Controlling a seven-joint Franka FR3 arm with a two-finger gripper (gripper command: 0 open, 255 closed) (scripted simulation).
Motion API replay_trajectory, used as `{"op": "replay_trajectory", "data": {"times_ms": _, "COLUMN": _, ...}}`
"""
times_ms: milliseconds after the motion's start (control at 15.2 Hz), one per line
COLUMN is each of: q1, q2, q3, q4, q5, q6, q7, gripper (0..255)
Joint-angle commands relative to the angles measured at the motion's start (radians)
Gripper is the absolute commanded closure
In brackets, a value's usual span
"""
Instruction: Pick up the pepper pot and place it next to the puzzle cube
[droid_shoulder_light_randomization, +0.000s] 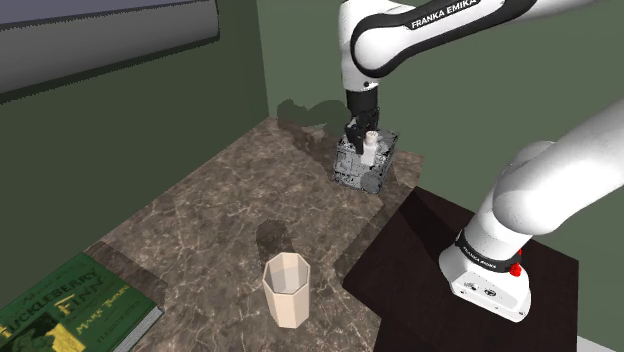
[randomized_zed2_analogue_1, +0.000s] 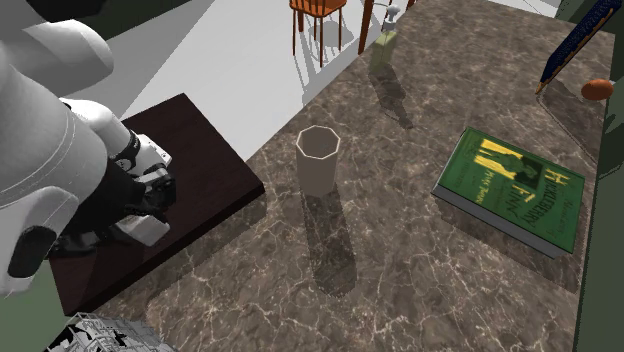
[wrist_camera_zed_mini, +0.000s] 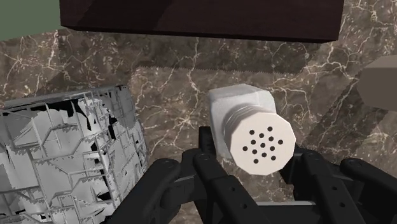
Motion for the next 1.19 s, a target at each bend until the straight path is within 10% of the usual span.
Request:
{"op": "replay_trajectory", "data": {"times_ms": 0, "q1": -0.023, "q2": -0.012, "q3": -0.033, "q4": -0.012, "q5": -0.023, "q6": 0.000, "q7": -0.046, "gripper": 255}}
{"op": "replay_trajectory", "data": {"times_ms": 1122, "q1": -0.237, "q2": 0.005, "q3": -0.341, "q4": 0.003, "q5": -0.239, "q6": 0.041, "q7": -0.450, "gripper": 255}}
